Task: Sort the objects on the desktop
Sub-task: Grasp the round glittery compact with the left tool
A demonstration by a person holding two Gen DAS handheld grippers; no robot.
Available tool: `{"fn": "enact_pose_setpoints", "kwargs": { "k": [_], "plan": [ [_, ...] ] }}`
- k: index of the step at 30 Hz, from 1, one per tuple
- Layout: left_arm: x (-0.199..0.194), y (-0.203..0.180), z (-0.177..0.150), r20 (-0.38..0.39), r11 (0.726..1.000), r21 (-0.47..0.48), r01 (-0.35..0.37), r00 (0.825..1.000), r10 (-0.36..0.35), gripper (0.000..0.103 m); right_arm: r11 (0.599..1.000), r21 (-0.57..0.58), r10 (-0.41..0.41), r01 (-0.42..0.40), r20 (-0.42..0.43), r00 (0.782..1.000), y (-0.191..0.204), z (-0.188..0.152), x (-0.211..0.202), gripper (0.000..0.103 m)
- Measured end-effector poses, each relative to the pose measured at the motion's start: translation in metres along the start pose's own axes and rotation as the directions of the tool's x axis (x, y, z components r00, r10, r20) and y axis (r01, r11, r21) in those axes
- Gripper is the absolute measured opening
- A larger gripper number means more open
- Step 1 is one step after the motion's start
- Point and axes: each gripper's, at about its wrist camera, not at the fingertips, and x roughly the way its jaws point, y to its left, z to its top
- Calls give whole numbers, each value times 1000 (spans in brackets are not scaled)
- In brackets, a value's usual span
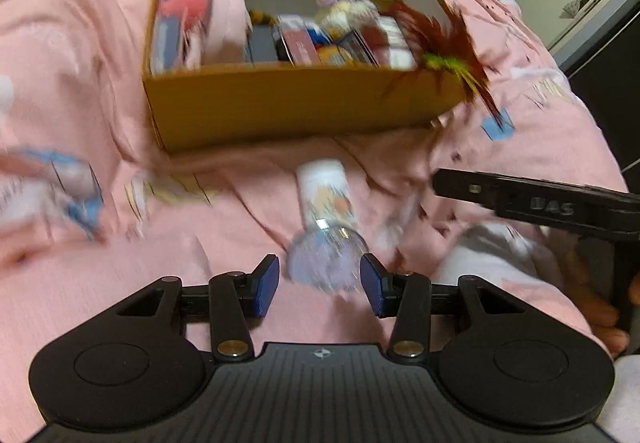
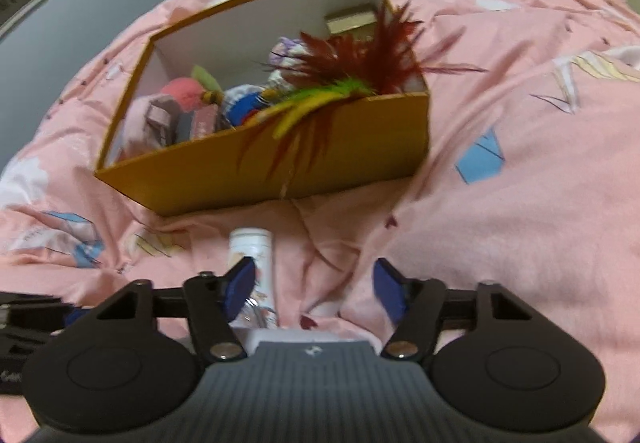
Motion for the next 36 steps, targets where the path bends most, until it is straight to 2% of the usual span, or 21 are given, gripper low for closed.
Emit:
{"fn": "enact_pose_setpoints", "kwargs": {
  "k": [3,6,9,13,18,24,27,33,36],
  "plan": [
    [15,-1,11,-20,997,75,2,1000,-1,52,999,9,37,-37,-1,999,-1,12,2,56],
    [36,0,16,-55,995,98,-8,998,13,52,998,3,67,-67,-21,998,1,20,10,53],
    [52,0,15,-99,992,122,20,995,-8,52,997,4,81,-80,-52,995,4,23,23,53],
    [66,4,11,-137,993,95,65,989,-52,54,995,37,101,-97,-114,988,2,15,41,52],
    [84,4,8,-178,993,76,93,981,-78,63,993,42,111,-106,-123,986,1,8,46,52],
    [92,12,8,-200,990,21,139,971,-132,64,994,35,105,-100,-167,980,1,0,59,53],
    [87,11,7,-192,990,26,139,973,-132,57,995,34,103,-99,-178,979,-1,-5,60,56],
    [76,9,3,-152,988,25,154,977,-148,31,994,49,107,-100,-180,978,-4,-9,58,58],
    [66,8,1,-128,983,34,181,976,-175,25,994,57,106,-97,-180,978,-4,-9,58,58]
  ]
}}
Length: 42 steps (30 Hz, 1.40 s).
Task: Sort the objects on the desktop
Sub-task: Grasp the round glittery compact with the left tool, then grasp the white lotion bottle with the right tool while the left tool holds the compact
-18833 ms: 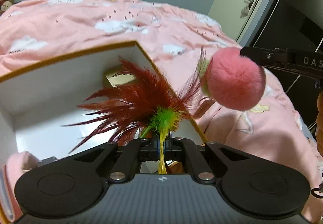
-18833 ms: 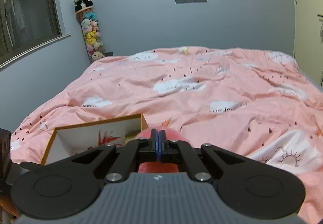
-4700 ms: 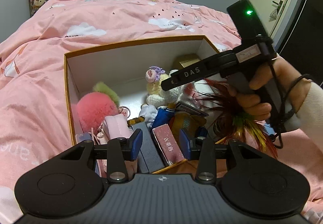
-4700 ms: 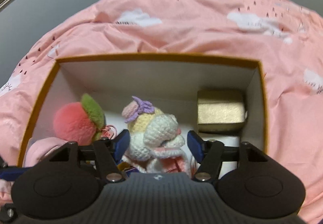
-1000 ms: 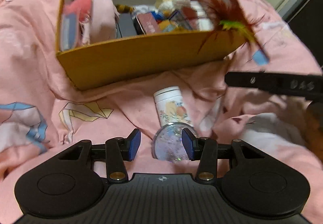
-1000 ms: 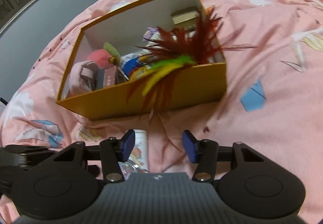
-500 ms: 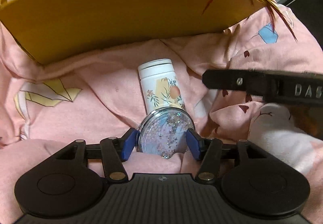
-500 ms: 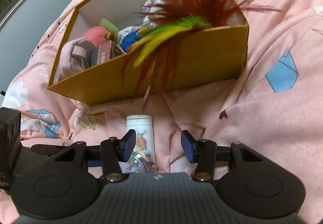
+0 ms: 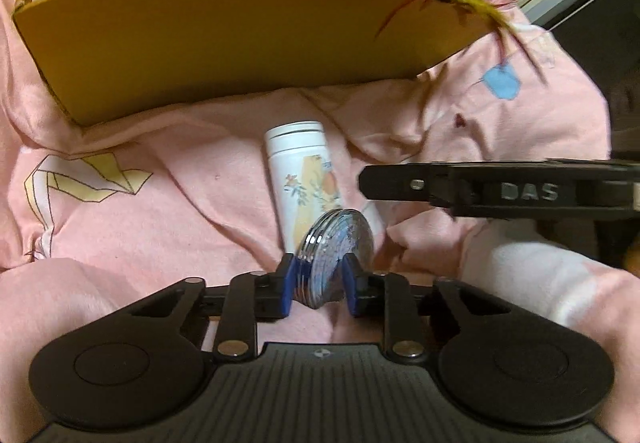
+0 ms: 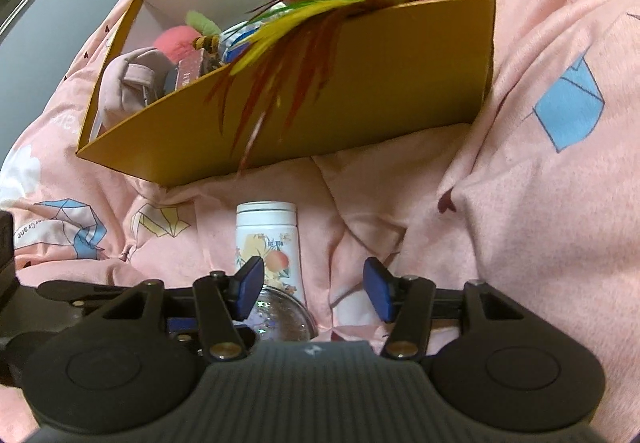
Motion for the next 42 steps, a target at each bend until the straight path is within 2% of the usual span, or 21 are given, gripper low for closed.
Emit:
{"fn": "enact_pose_setpoints", "kwargs": {
  "k": [6,13,18,21,23,24,26,28,34,40,42],
  "plan": [
    [-8,-2,-3,56,1000,-2,23,998,-23,19,1000,17,1,-1,3,1000,-3,-2,-3,58],
    [-32,1,-6,168,999,-46,-4,986,12,18,1000,19,16,-16,15,1000,-1,-3,-5,58],
    [-49,4,-5,231,993,-91,-81,968,100,17,999,-4,34,-33,21,999,4,-3,-6,58],
    [-54,0,-5,253,979,-94,-181,947,199,15,998,-35,45,-44,3,999,11,-4,-4,57],
    [-50,-2,-3,234,958,-98,-271,929,287,15,996,-62,60,-61,-20,998,17,-6,-1,57],
    [-50,1,-4,228,955,-106,-275,929,293,15,995,-74,65,-68,-33,997,20,-7,2,57],
    [-49,9,-5,220,963,-129,-236,940,260,15,993,-93,65,-70,-59,996,25,-10,7,56],
    [-48,12,-5,223,966,-136,-221,943,247,15,993,-94,64,-72,-80,995,25,-11,11,55],
    [-45,24,-6,225,976,-174,-132,959,170,15,991,-44,116,-124,-155,981,18,-15,25,53],
    [-40,23,-5,215,973,-178,-148,959,185,15,987,-10,158,-163,-201,967,14,-17,38,51],
    [-40,23,-5,212,972,-181,-151,959,189,15,988,-24,142,-149,-194,971,18,-19,34,44]
  ]
}}
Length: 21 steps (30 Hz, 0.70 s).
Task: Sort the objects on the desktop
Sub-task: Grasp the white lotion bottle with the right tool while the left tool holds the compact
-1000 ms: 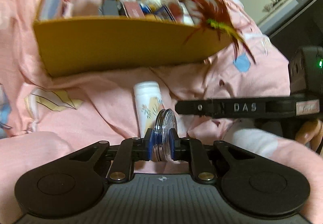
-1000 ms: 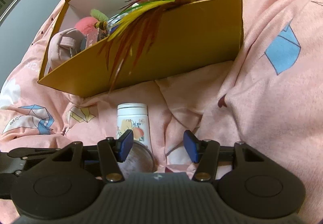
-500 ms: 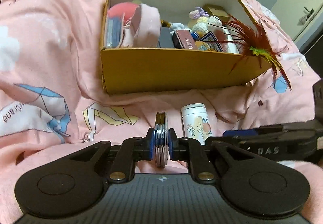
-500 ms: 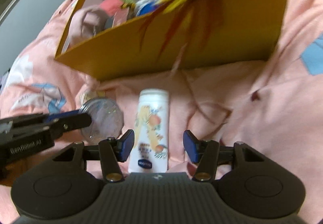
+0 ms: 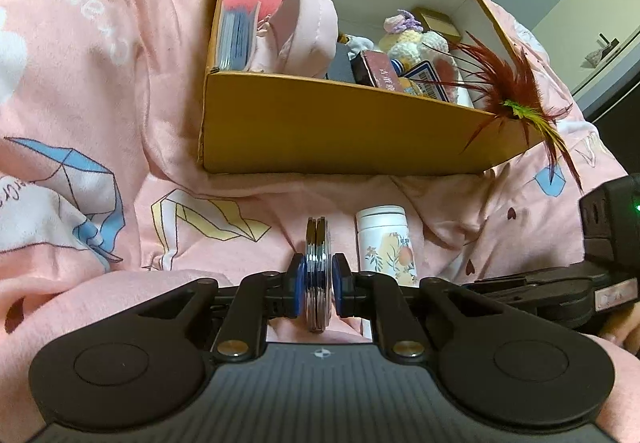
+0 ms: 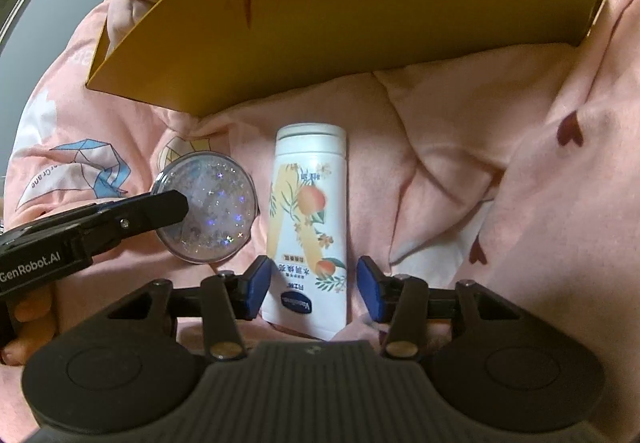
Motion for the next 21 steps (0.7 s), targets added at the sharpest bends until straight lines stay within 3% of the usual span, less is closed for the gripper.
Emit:
{"fn": "enact_pose_setpoints", "kwargs": {
  "k": [6,12,21],
  "plan": [
    [1,0,1,-4,1000,-1,-6,1000,6,15,993,-91,-72,77,63,995,17,-2,-11,21],
    [2,0,1,-5,1000,1,-9,1000,9,15,947,-285,-102,146,165,981,49,-4,-22,17],
    [4,-1,0,-8,1000,11,-18,1000,18,15,974,-217,-64,66,17,998,22,13,16,19]
  ]
}}
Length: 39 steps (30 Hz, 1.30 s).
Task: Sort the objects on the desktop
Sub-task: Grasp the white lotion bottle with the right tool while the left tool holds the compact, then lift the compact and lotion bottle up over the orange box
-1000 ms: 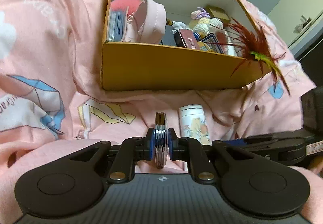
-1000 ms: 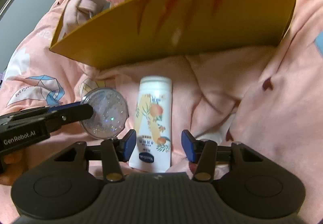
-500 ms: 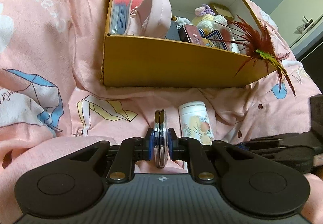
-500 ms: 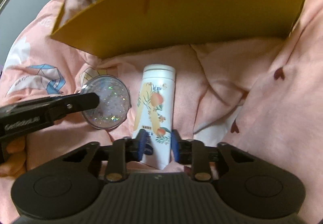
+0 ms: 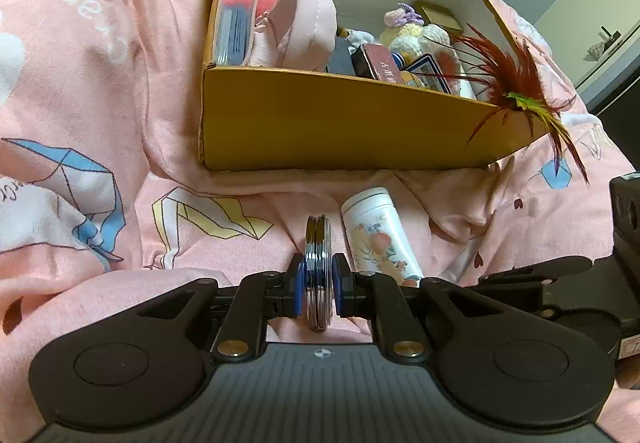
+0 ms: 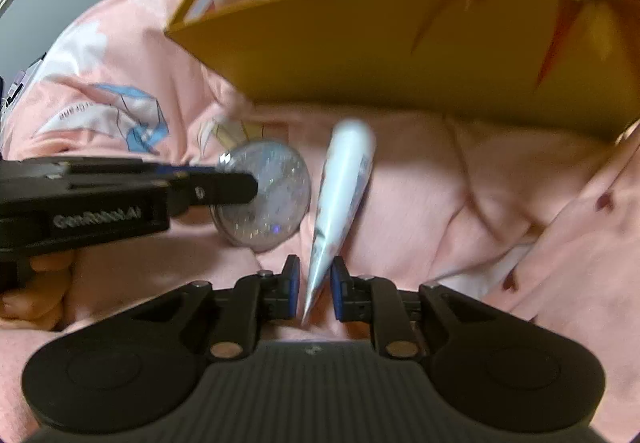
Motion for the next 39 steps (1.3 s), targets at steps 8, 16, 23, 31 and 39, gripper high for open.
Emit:
{"fn": "enact_pose_setpoints", "kwargs": {
  "k": [8,16,23,31,39],
  "plan": [
    [0,0,0,-3,1000,-4,-1,1000,1,15,997,-16,-78,79,61,995,-16,1,-18,8],
    [1,-1,0,-3,1000,-6,-4,1000,4,15,976,-37,-192,213,304,933,-28,15,-67,5],
    [2,-2,1,-7,1000,-7,-13,1000,13,16,981,67,-194,182,332,923,-47,44,-64,5],
    [2,-3,0,-2,1000,-6,-16,1000,16,16,978,73,-210,197,353,912,-50,52,-55,5],
    [-15,-11,5,41,1000,9,-17,999,17,15,981,38,-191,193,412,891,-41,49,-87,4]
  ]
}}
